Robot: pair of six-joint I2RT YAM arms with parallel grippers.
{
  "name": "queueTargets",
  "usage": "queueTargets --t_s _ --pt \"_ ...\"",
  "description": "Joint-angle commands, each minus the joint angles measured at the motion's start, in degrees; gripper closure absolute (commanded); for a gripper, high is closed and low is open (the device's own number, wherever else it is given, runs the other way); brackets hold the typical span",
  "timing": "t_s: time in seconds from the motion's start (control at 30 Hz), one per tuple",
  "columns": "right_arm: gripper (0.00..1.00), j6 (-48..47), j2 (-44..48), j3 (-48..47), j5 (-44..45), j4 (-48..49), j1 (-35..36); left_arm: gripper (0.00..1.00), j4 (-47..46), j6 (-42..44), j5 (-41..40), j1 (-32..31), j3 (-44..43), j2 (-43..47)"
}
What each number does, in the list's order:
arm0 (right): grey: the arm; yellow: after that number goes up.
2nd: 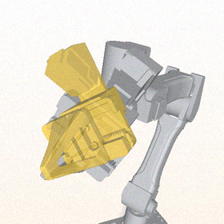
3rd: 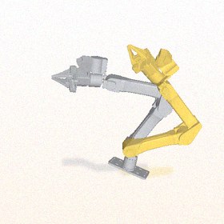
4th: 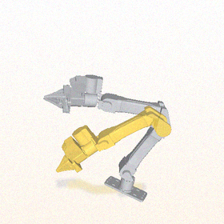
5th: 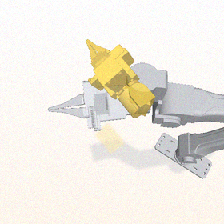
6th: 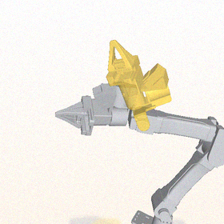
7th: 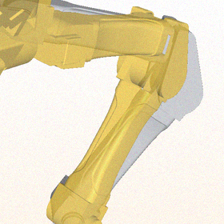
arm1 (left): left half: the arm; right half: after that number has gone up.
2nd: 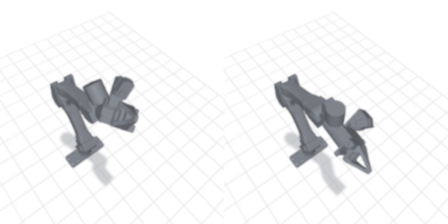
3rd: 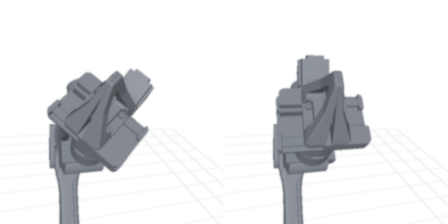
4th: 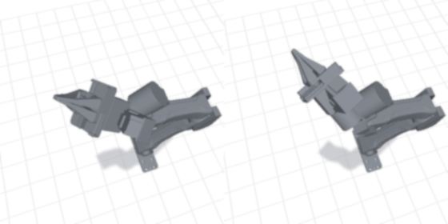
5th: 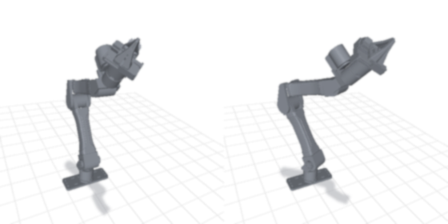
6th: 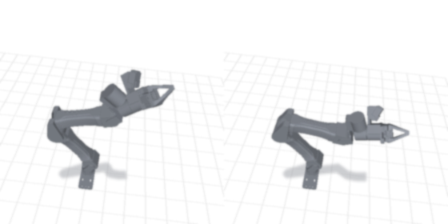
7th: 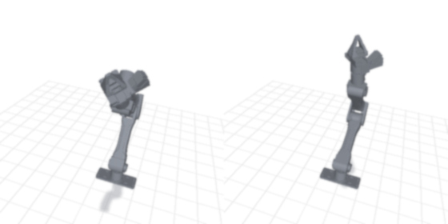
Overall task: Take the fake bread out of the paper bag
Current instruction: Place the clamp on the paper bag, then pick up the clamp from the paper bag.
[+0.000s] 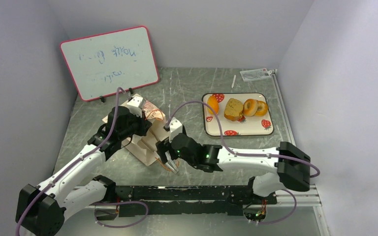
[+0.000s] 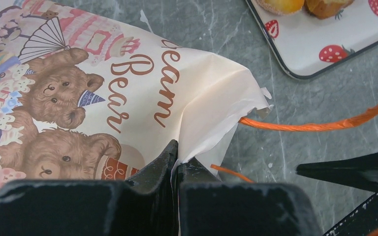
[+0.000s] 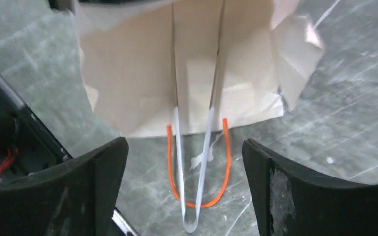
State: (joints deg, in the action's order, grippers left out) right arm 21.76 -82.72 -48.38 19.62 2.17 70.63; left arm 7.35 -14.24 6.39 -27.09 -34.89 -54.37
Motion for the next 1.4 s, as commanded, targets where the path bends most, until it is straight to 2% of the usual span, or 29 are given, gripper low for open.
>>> queueTargets --t_s 0.0,0.03,0.1,0.17,0.27,0.37,0.43,0.5,0.6,0.73,0.97,1.37 --pt "0.01 1.3 2.9 3.1 20.0 10.2 1.4 0.93 0.4 -2.3 -2.7 -0.1 -2.7 -0.7" --pt "0.00 4.5 2.7 3.9 23.4 12.3 1.1 0.93 0.4 -2.5 -3.1 -0.1 -2.7 -0.9" --pt "0.00 1.2 2.3 3.4 19.3 16.2 0.4 0.93 1.0 -2.8 -4.1 -0.1 -2.9 -1.4" --pt "0.01 1.7 2.1 0.1 17.5 12.9 0.4 0.93 1.6 -2.9 -4.7 -0.2 -3.4 -1.6" --pt "0.12 -1.0 3.2 1.2 16.1 13.6 0.4 0.93 1.3 -3.4 -5.1 -0.1 -3.1 -1.1" --pt "0.18 -5.3 2.5 4.8 13.5 15.8 0.4 0.93 0.2 -4.0 -4.8 -0.2 -2.4 -0.7" --pt "0.24 -4.8 0.5 5.6 11.2 14.2 0.5 0.93 -0.2 -4.3 -4.3 -0.2 -2.1 -0.8" --pt "0.27 -4.4 -0.2 8.4 11.9 16.6 1.6 0.93 -0.6 -4.4 -3.9 -0.2 -1.9 -1.3" --pt "0.27 -5.3 0.0 14.2 14.6 25.7 4.0 0.93 -1.0 -4.2 -3.5 -0.2 -1.9 -2.0" --pt "0.28 -7.1 -2.3 16.7 11.8 31.6 4.4 0.93 -1.3 -4.1 -2.6 -0.2 -2.3 -2.7" --pt "0.26 -7.3 -9.2 14.7 11.0 35.6 5.2 0.93 -1.1 -4.2 -1.7 -0.2 -2.2 -3.4" --pt "0.26 -7.7 -17.7 9.5 7.5 36.6 5.1 0.93 -1.4 -3.9 0.0 -0.2 0.2 -1.7"
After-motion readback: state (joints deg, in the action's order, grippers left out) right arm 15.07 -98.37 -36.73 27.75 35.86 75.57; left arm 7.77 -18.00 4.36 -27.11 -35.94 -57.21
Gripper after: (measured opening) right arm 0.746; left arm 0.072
